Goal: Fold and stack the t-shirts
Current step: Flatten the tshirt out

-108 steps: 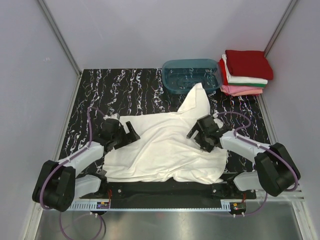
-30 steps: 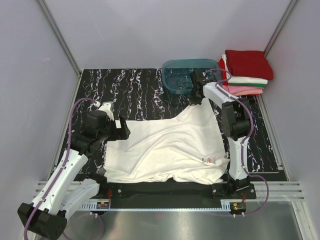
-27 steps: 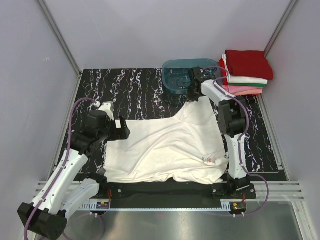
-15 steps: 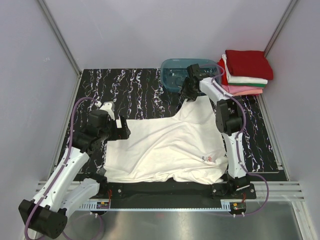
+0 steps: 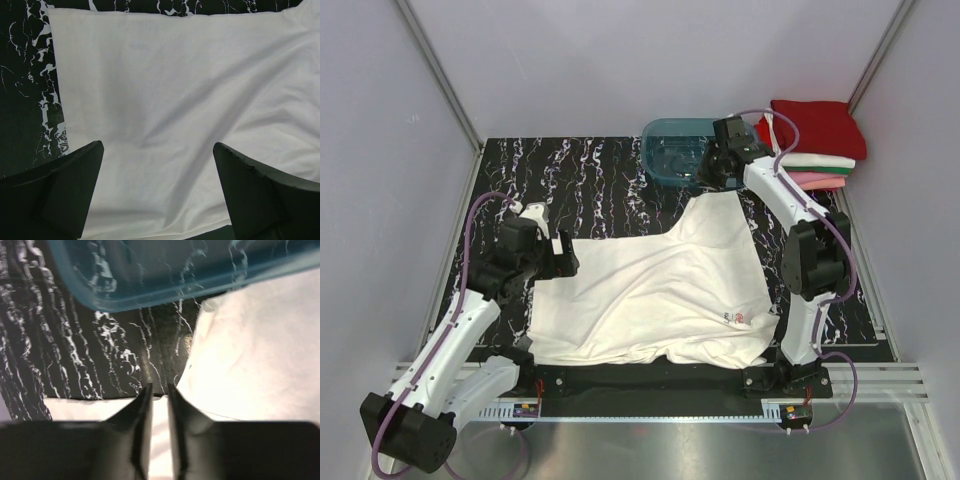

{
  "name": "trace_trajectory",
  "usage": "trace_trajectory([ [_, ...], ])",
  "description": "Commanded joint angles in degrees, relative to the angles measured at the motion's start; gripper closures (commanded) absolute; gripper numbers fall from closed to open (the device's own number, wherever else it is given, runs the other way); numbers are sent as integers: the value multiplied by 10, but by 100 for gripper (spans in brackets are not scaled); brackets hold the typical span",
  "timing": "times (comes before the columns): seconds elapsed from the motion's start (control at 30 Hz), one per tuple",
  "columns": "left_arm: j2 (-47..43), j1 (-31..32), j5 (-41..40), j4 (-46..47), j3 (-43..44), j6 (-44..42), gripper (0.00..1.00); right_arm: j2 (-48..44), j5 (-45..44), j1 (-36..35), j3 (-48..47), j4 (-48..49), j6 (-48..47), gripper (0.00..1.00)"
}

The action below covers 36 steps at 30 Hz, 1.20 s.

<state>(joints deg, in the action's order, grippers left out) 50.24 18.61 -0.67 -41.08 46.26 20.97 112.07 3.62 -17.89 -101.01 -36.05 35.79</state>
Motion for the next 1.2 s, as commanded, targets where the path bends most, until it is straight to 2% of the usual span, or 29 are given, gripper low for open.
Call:
trace_trajectory([
  [0.0,-12,-3,-13,20,2,-2,1,43,-22,0,33,-9,-9,81],
  [0.07,-15,-3,-11,22,2,-2,1,58,-33,1,30,-21,-12,100],
  [0.4,-15,-4,0,25,1,-5,1,169,-54,-1,-51,-46,-21,100],
  [0.87,-16,-6,18,30,-1,-8,1,243,-39,-16,-145,-48,3,100],
  [1.0,-15,-8,22,31,-1,-8,1,262,-7,-21,-161,-38,15,100],
  [1.17,-16,-9,22,32,-2,-8,1,254,54,-31,-117,58,54,100],
])
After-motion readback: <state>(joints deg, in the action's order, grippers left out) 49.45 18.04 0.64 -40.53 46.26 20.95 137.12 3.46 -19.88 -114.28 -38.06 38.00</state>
